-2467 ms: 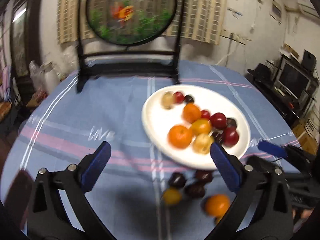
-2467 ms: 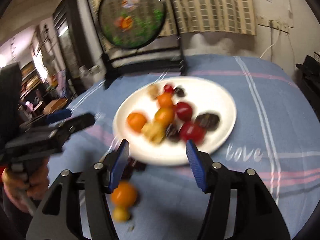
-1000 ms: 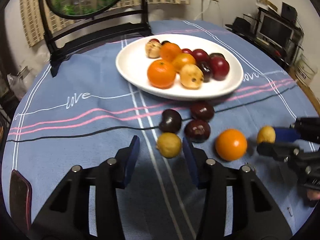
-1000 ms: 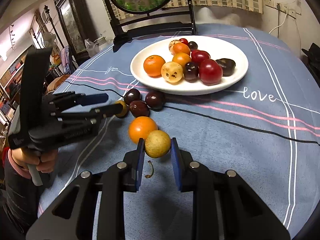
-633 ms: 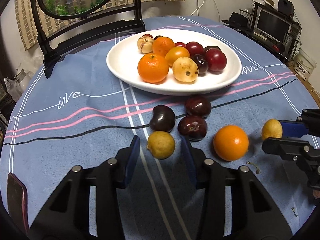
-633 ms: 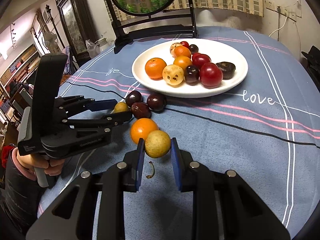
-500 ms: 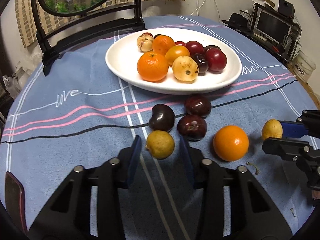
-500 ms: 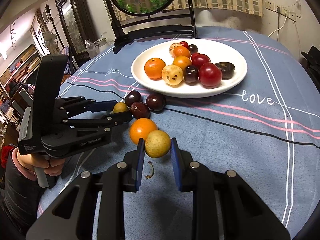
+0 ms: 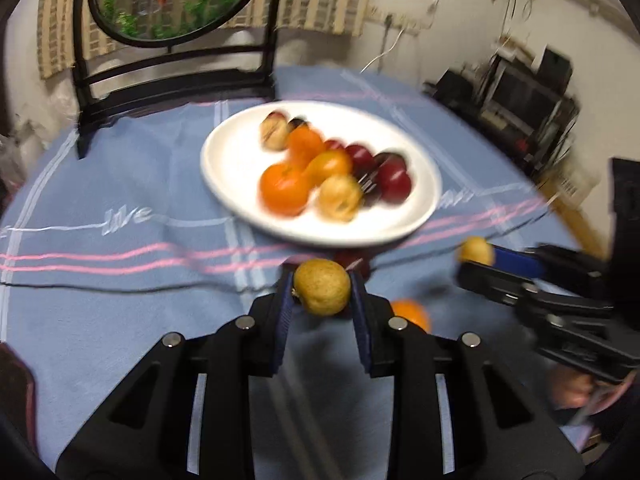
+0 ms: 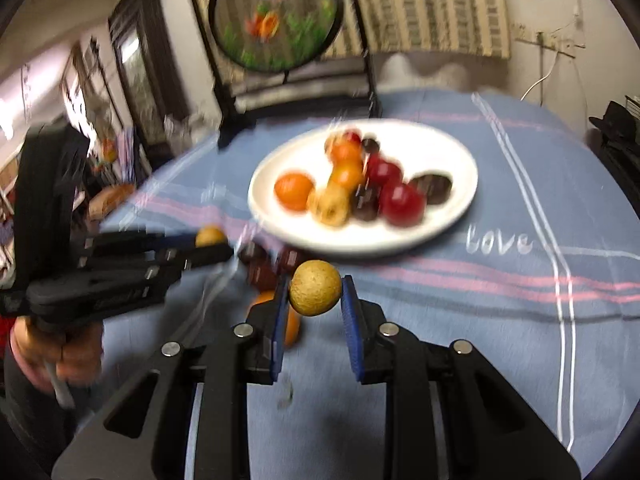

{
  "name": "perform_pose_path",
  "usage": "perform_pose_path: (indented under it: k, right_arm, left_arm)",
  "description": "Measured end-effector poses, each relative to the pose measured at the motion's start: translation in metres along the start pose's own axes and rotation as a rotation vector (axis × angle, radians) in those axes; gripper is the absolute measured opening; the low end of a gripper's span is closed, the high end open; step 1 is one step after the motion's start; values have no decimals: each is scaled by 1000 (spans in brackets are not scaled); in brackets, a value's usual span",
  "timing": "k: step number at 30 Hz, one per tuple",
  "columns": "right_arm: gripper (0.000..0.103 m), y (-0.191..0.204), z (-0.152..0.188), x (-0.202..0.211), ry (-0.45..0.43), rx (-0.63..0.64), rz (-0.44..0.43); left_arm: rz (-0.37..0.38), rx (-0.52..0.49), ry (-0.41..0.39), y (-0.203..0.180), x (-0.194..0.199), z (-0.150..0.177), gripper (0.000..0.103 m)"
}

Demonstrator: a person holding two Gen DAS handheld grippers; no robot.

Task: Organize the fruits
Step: 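Lower both yellow fruits onto the white plate and open both grippers, then grasp the orange with the right gripper while the left gripper grasps a dark cherry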

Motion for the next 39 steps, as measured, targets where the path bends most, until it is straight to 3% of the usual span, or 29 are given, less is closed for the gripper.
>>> perform_pose_path:
  k: [5,11,13,14,17,20,24,29,32,39]
  right_arm:
    - [26,-30,-47,-16,-110,-43,77]
    - [30,-61,-82,-58,-123,-93,95]
    - [48,-66,-85,-65,-109,-88,103]
    - [60,-70,-84,-67,-104,-94,122]
    - [60,-69,-82,-60,-93,-103,107]
    - [60,-51,-79,-42,-98,-66,68]
    - [60,-22,-54,-27,-70,-2,45]
    - [60,13,-2,-29,70,55,-37]
    - [60,31,20,-28,130,109,-53]
    - [60,45,31,-33,148,211,-1]
  left_arm:
    - [-46,20,-93,-7,-7,-47,29]
    - [-82,55,-109,1,-46,-94,29]
    - [-114,97,-107,9,-53,-97,55]
    - [-134,118,-111,13,-51,-96,82]
    - [-174,116,-176,18,-27,-97,85]
    - [-206,131,-204,24,-1,-89,99]
    - [-290,176,-245,47,22,-54,101]
    - [-484,185,-187,71,24,-15,101]
    - [-513,161,-204,70,30,-13,101]
    - [-512,131,-198,65,32,-11,101]
Point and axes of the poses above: each gripper's, at about its wrist camera, not at the fingertips, and x roughly against the way its jaws point, y to its left, z to its underside, the point moved 7 cm from there along -x, roughly the way its jaws point, and after that the axes turned 4 degrees about x, right-handed, at the moved point
